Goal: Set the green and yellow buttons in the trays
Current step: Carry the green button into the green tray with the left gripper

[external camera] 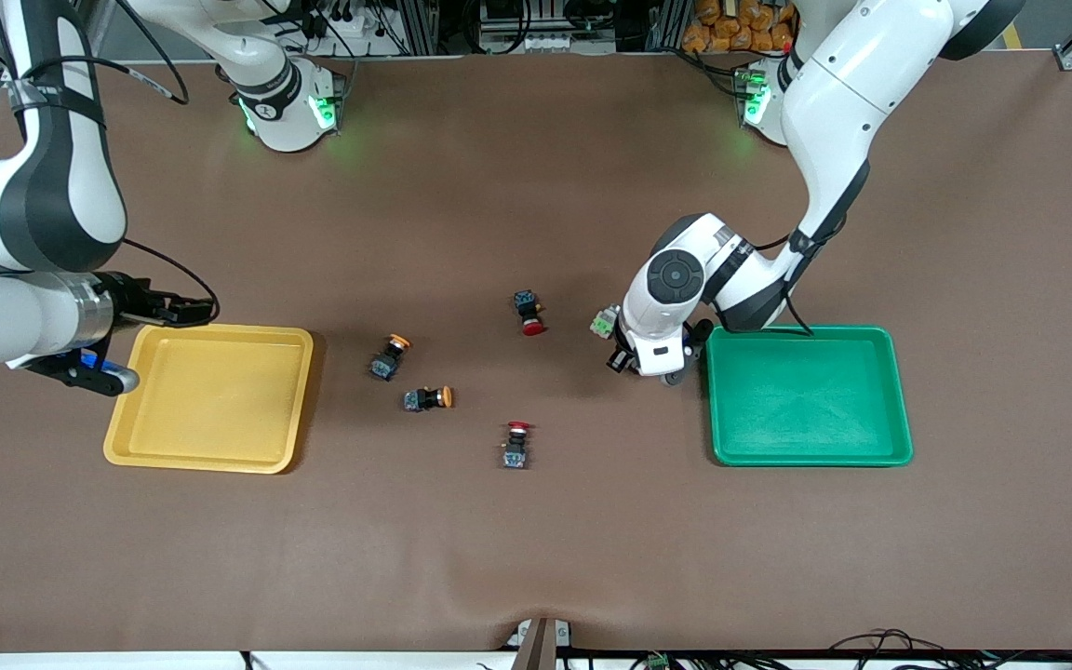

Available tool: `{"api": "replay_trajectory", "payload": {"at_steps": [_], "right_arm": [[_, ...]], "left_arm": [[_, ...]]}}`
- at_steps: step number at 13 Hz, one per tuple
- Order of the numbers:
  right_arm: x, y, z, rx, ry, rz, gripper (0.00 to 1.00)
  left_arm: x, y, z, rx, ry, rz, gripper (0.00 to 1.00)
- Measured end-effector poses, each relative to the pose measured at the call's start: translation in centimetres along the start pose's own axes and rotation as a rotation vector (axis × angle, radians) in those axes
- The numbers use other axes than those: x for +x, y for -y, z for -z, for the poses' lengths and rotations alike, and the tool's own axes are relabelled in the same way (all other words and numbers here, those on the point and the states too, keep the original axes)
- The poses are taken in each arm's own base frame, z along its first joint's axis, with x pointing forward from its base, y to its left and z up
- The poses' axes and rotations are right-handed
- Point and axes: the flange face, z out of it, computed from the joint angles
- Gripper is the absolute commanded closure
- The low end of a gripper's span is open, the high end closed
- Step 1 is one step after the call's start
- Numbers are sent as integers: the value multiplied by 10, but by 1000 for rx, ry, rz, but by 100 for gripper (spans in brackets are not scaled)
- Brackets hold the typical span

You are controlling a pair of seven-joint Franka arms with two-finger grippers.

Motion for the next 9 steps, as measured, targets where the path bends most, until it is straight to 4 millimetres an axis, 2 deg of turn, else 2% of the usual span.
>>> {"api": "replay_trajectory", "payload": {"at_steps": [2,4,7,9], "right_arm": [[7,2,-8,19,-29,-6,0],[8,3,-20,61,-74,-10,0],[-6,0,-41,97,-106,-28,0],[-8,3,-43,141,-113,-59,0]], "left_arm": [[7,-2,3,-10,-25,-48,100],[31,-5,15,-14,-38,-122,100],[98,0,58,11,-84,-224,100],[145,12,74,31,-98,-280,100]]}}
